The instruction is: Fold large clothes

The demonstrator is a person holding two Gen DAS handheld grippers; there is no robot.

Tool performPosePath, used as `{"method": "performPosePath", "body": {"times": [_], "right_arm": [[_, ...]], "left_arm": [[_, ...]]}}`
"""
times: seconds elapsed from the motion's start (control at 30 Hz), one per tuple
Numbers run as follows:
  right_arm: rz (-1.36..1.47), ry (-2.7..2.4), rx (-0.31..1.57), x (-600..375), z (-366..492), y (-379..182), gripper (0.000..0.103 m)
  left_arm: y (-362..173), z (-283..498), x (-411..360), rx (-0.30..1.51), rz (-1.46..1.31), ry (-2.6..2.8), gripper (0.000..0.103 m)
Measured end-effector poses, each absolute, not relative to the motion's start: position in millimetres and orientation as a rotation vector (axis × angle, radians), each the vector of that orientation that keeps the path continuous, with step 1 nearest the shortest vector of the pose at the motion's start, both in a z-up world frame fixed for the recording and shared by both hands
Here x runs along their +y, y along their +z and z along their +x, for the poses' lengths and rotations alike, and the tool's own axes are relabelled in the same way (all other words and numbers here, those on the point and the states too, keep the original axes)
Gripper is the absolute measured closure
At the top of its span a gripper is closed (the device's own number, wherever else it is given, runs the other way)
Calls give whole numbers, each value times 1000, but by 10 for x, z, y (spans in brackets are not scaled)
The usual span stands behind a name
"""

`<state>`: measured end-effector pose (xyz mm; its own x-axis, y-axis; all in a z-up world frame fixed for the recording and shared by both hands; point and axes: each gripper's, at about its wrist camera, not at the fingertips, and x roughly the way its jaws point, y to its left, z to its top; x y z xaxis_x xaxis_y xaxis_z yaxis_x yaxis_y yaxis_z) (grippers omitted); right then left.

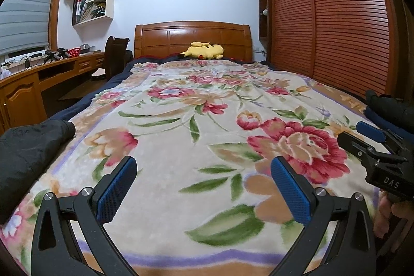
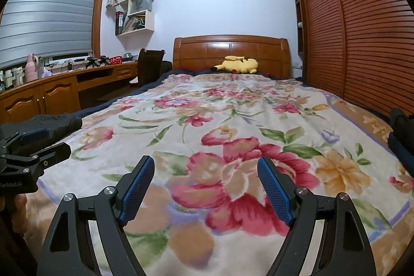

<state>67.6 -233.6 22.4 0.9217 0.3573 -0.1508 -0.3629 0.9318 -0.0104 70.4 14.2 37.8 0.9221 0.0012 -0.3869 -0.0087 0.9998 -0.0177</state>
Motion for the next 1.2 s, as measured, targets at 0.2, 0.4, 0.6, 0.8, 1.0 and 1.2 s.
{"method": "performPosePath", "body": {"times": [0.2,0.4,0.6,0.8,1.0,1.2], "right_arm": [[-32,369,147,-2350,686,209,20],[-29,369,145,-2369,688,206,20],[-26,367,141,-2392,688,199,20],[-27,369,141,-2401,690,198,20],[-24,369,137,-2423,695,203,20],[-25,370,136,-2436,696,208,20]], "left_arm": [[378,704,143,401,-19,4,0],[386,703,126,400,-19,2,0],[386,693,131,399,-20,2,0],[383,692,130,399,-20,3,0],[379,695,129,398,-21,3,0],[387,693,126,399,-20,2,0]]}}
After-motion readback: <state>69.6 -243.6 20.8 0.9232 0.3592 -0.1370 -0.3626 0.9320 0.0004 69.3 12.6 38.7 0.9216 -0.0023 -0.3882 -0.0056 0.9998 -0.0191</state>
